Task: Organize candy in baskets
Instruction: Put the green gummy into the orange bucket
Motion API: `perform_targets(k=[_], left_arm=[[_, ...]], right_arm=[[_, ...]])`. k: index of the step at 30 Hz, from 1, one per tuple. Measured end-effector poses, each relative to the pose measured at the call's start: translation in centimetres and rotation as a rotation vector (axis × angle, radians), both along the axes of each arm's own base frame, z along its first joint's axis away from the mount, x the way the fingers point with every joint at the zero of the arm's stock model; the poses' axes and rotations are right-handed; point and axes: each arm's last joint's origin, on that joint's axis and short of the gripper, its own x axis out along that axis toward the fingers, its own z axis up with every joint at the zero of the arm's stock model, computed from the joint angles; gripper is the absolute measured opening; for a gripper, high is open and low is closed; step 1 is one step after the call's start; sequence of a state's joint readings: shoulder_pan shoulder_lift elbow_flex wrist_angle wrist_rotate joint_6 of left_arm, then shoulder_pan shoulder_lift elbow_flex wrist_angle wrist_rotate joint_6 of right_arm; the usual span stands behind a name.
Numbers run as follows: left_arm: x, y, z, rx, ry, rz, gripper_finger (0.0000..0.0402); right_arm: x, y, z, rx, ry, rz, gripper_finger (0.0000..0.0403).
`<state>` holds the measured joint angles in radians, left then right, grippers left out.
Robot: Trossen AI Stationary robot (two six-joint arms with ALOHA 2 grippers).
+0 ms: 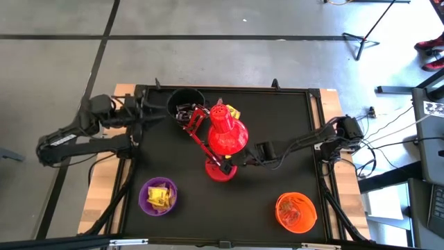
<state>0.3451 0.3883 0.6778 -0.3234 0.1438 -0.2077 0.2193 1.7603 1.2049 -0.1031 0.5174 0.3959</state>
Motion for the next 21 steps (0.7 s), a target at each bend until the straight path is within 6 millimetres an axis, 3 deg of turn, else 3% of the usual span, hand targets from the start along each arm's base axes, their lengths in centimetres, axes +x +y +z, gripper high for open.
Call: perform_targets(k=[21], left_arm=[[2.4,-2.3,-5.9,-0.009,-0.068,-0.268,0.0174]], right_arm=[[0.6,-3.8,0.0,0.035,0.005,-0.049,0.0170]])
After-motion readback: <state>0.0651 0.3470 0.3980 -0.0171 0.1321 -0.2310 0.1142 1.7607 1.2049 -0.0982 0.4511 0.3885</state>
